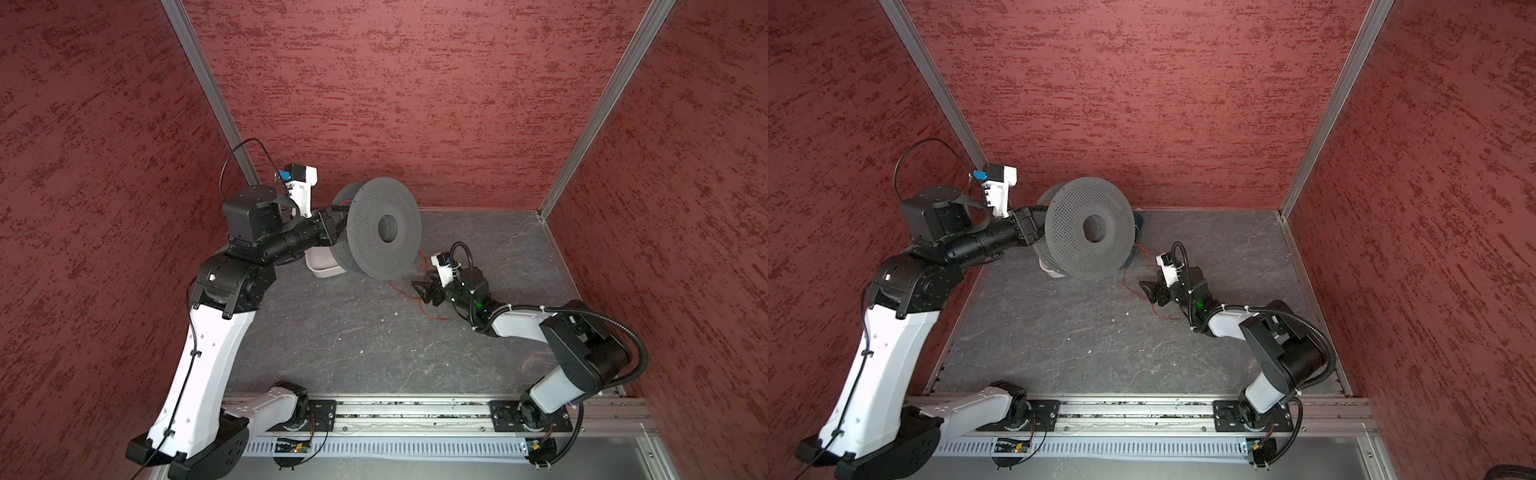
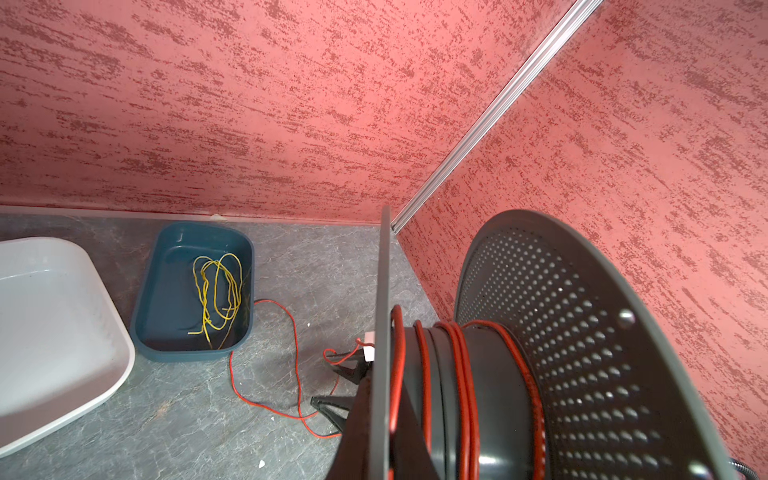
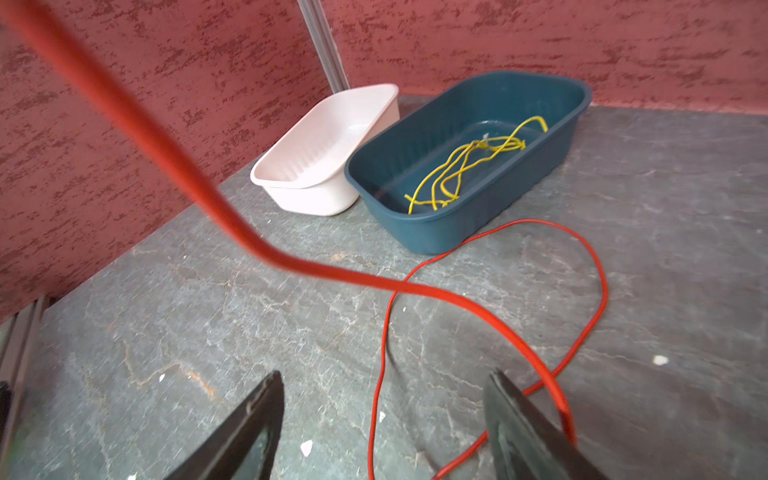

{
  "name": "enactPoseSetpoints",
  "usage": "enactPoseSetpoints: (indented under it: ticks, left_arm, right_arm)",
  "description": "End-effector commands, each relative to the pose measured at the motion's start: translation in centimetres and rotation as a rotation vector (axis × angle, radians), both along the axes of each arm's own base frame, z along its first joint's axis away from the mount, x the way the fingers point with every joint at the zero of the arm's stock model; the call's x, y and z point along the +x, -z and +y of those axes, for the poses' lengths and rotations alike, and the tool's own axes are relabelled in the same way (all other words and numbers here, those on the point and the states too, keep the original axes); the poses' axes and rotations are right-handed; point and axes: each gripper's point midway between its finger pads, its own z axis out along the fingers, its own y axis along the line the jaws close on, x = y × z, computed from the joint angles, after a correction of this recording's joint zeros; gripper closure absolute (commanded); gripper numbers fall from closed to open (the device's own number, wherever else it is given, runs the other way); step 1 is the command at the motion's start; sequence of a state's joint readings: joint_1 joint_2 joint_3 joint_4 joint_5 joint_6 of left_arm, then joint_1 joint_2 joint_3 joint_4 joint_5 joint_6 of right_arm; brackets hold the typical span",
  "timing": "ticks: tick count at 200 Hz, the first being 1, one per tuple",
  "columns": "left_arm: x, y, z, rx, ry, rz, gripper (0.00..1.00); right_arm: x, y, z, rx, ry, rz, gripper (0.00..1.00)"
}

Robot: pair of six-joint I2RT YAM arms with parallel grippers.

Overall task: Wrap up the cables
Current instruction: 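Rotate the spool with the left gripper while the right returns toward the spool, then grasp the red cable near the spool with the right gripper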

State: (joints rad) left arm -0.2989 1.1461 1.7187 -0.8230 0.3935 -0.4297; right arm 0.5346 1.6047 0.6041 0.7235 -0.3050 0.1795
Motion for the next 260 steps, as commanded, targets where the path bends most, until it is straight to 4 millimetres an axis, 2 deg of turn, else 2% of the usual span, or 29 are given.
enactPoseSetpoints:
  ticks: [1,37,71,92,125,188,210,222,236,248,260]
  left_arm:
    - [-0.8,-2.0,-0.2,-0.024,0.019,-0.057,1.0]
    - [-0.6,-1.8,0.1,-0.015,0.004,-0.058,1.0]
    - [0.1,-1.2,0.2,0.002,-0.016,-0.04,1.0]
    - [0.3,-1.0,0.0,-0.002,-0.01,-0.037,1.0]
    - [0.4,-1.1,-0.1,-0.008,-0.005,-0.038,1.0]
    - [0.3,-0.9,0.0,-0.004,-0.01,-0.03,1.0]
    - [0.4,-0.8,0.0,-0.007,-0.008,-0.025,1.0]
    - [0.4,-0.8,0.0,-0.007,-0.009,-0.023,1.0]
    - [0.6,-0.5,0.0,-0.002,-0.014,-0.016,1.0]
    - [0.7,-0.4,0.1,-0.002,-0.018,-0.013,1.0]
    - [0.9,-0.2,0.1,-0.002,-0.02,-0.009,1.0]
  right_arm:
    - [0.9,-2.0,-0.6,0.02,0.047,-0.084,0.27]
    - [1.1,-2.3,-1.1,0.011,0.07,-0.117,0.31]
    - [-1.1,-4.0,-0.9,0.026,-0.011,-0.209,0.31]
    - [-1.6,-4.9,-1.4,0.033,0.002,-0.282,0.32]
    - [0.1,-5.1,-0.8,-0.002,0.01,-0.324,0.22]
    - [3.5,-3.8,0.1,-0.022,0.065,-0.381,0.23]
    - [4.3,-3.4,0.8,0.005,0.06,-0.38,0.31]
    - [4.4,-3.3,1.3,0.027,0.041,-0.379,0.38]
    - [4.2,-3.3,1.6,0.056,0.024,-0.368,0.53]
    - [4.1,-3.0,1.8,0.068,0.017,-0.352,0.71]
    - [3.8,-2.7,2.0,0.069,0.011,-0.339,0.84]
